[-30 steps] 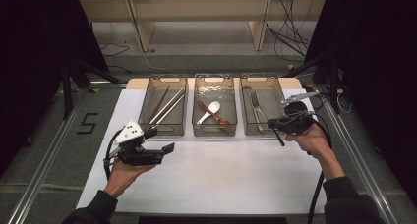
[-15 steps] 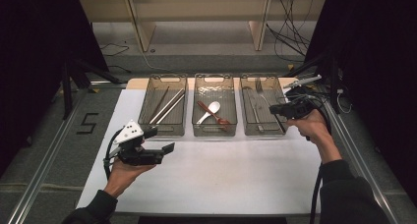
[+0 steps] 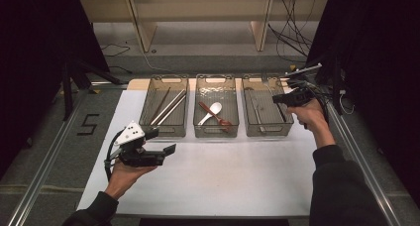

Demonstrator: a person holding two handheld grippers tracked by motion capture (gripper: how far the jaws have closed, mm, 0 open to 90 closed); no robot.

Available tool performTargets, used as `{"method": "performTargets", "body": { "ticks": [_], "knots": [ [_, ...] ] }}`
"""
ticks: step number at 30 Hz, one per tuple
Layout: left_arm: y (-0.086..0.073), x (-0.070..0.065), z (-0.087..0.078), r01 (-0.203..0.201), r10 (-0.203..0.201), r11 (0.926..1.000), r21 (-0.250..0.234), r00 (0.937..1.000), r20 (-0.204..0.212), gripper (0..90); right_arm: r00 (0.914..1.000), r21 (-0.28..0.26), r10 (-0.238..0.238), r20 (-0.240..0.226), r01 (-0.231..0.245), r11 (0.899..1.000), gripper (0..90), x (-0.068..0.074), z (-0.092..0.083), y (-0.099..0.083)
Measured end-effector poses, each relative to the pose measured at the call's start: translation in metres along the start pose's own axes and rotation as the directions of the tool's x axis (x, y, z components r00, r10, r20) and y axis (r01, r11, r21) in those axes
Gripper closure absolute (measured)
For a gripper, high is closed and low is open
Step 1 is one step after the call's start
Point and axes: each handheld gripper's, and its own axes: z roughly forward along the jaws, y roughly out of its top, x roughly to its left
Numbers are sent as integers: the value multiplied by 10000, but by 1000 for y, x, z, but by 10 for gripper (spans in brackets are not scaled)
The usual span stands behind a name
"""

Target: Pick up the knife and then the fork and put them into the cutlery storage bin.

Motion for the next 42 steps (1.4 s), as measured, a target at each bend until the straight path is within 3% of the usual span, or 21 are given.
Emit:
{"method": "performTargets", "body": {
  "ticks": [20, 42],
  "knots": [
    [0, 0, 0, -13, 13, 10000, -13, 10000, 19, 154, 9949, 390, 595, 819, -628, 9973, 838, -10, 27, 9],
    [0, 0, 0, -14, 14, 10000, -24, 10000, 26, 154, 9929, 885, 851, 835, -925, 9918, 834, -8, 49, 1]
  ]
}}
